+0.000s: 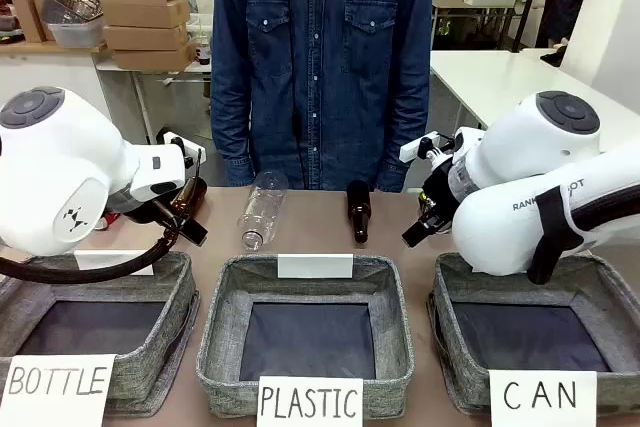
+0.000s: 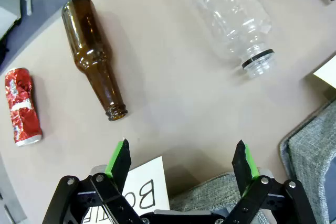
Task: Sort the can waste into the basket.
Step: Pick up the can waste from the table and place it in the right Fabric basket.
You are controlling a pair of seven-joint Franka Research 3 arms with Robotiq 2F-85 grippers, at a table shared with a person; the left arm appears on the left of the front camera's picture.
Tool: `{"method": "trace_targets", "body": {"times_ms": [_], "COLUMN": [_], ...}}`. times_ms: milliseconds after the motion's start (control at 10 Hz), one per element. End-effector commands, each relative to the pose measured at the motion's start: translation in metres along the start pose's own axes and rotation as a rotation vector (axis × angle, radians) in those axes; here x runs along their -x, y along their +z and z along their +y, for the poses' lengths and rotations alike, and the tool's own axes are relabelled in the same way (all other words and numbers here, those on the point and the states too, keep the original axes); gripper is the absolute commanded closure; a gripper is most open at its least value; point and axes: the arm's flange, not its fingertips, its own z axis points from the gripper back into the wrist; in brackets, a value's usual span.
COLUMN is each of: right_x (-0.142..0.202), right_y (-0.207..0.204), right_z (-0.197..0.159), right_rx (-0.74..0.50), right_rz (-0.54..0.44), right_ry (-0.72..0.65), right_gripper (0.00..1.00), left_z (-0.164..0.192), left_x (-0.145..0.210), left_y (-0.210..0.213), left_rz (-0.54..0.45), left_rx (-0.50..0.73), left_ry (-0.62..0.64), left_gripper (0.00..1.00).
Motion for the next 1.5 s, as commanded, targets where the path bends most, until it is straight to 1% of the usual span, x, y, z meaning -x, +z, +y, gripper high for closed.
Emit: {"method": "trace_targets", "body": {"times_ms": [0,1200,1300,1400], "right_x": [0.0,0.0,-0.004,-0.002], "right_y": [0.0,0.0,0.02,0.055], "right_z": [0.0,0.0,-0.002,-0.009], "right_rx": [0.0,0.0,-0.047,-0.143], "right_rz": [0.0,0.0,-0.001,-0.029], "right_ry": [0.0,0.0,0.047,0.049], "right_gripper": [0.0,0.0,0.0,0.0], "left_z": [0.0,0.0,0.0,0.008], "left_x": [0.0,0.0,0.0,-0.004], "left_y": [0.0,0.0,0.0,0.038], "left_rz": [0.0,0.0,0.0,-0.041], "left_rx": [0.0,0.0,0.0,0.07], "left_ry": [0.0,0.0,0.001,0.001], "left_gripper": [0.0,0.0,0.0,0.0]}}
